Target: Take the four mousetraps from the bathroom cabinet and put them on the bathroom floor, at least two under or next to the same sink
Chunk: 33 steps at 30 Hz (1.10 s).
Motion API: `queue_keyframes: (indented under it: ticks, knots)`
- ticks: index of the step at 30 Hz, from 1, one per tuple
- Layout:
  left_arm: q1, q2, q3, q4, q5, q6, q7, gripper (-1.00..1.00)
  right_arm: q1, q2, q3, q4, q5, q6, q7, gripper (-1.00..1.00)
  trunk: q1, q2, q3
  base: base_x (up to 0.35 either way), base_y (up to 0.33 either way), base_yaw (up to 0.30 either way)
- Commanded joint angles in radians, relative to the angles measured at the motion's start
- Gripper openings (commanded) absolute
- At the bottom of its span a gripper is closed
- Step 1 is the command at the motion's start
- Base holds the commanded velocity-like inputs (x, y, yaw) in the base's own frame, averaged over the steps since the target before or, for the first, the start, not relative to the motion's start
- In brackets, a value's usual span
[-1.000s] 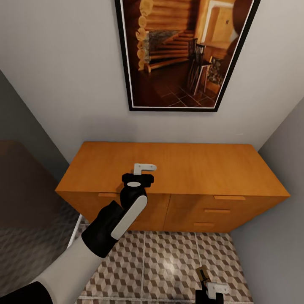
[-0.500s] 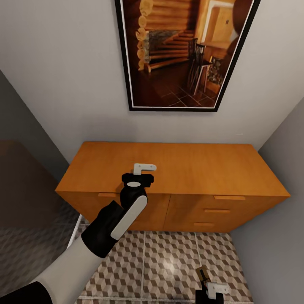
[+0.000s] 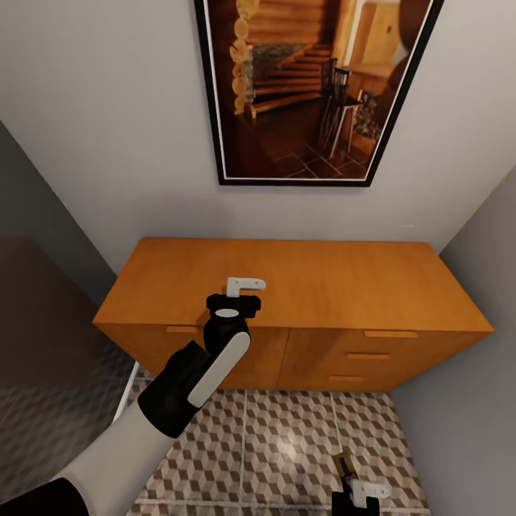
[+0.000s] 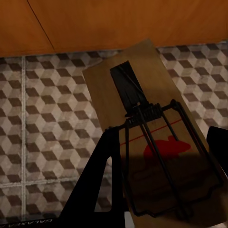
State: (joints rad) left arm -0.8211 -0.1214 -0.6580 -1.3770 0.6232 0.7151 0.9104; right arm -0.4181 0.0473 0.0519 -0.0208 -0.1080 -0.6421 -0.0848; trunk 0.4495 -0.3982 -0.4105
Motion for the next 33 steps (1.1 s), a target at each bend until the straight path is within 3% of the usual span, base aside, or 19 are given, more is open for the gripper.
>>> queue_keyframes:
  ticks: [1, 33]
  knots:
    - [-0.002, 0.0, -0.002, -0.001, 0.009, 0.002, 0.01, 1.0, -0.001, 0.0, 0.006, 0.001, -0.01, -0.004, 0.0, -1.0, 0.0, -0.002, -0.002, 0.0, 0.0, 0.0]
    - [-0.002, 0.003, -0.002, 0.008, 0.009, 0.001, 0.01, 1.0, -0.001, 0.001, 0.006, 0.001, -0.01, -0.004, -0.001, -1.0, 0.0, -0.002, -0.005, 0.026, 0.0, 0.0]
